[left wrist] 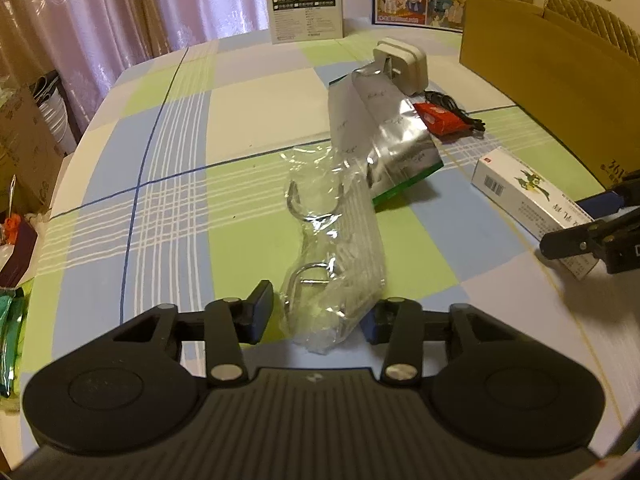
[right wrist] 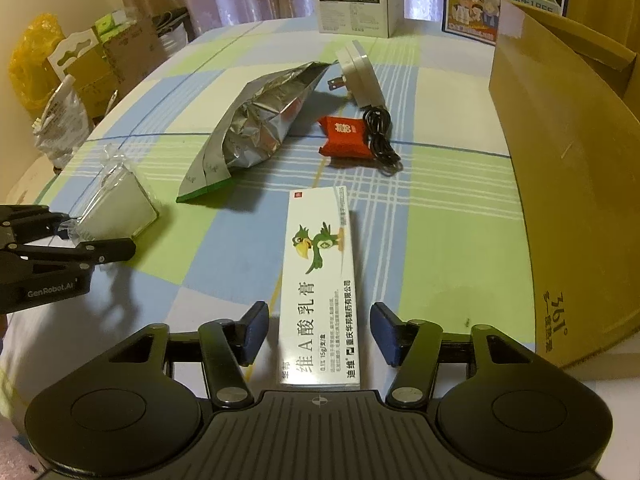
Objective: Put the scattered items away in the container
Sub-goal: 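Lift the bag and ointment box and carry both toward the cardboard box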
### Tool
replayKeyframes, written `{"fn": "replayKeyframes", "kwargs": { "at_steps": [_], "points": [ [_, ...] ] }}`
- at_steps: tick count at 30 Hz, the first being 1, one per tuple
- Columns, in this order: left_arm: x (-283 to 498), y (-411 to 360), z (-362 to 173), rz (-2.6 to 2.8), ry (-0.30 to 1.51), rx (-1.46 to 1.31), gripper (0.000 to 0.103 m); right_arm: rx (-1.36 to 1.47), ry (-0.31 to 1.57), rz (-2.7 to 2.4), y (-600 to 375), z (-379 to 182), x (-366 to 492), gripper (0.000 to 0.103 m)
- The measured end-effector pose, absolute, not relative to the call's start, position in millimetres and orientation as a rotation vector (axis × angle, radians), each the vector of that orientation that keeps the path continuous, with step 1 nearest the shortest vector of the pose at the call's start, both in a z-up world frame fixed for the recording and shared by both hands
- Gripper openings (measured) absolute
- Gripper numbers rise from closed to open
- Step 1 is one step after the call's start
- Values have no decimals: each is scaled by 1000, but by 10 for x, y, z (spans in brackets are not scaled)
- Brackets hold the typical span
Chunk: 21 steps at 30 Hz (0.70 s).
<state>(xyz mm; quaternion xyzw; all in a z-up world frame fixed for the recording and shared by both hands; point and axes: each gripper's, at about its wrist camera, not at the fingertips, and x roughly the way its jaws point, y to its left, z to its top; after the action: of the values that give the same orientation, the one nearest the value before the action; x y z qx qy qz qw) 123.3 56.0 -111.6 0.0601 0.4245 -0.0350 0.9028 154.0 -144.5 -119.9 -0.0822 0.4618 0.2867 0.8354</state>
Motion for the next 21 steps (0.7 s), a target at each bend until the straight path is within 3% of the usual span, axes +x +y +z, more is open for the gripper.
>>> {"fn": "replayKeyframes", "kwargs": {
  "at_steps": [13, 14, 16, 21],
  "points": [
    [1139, 564, -985, -78, 871, 80, 27, -211, 938, 623, -1327, -1233, 1600, 53],
    [1131, 566, -968, -75, 870, 77, 27, -213, 935, 623, -1323, -1242, 1601, 52],
    [1118, 558, -950, -74, 870, 77, 27, -227, 922, 620, -1310, -1239, 1594, 36],
    [1085, 509, -897, -78, 872, 84, 27, -209, 899, 621, -1350, -1196, 1570, 35]
  ]
}}
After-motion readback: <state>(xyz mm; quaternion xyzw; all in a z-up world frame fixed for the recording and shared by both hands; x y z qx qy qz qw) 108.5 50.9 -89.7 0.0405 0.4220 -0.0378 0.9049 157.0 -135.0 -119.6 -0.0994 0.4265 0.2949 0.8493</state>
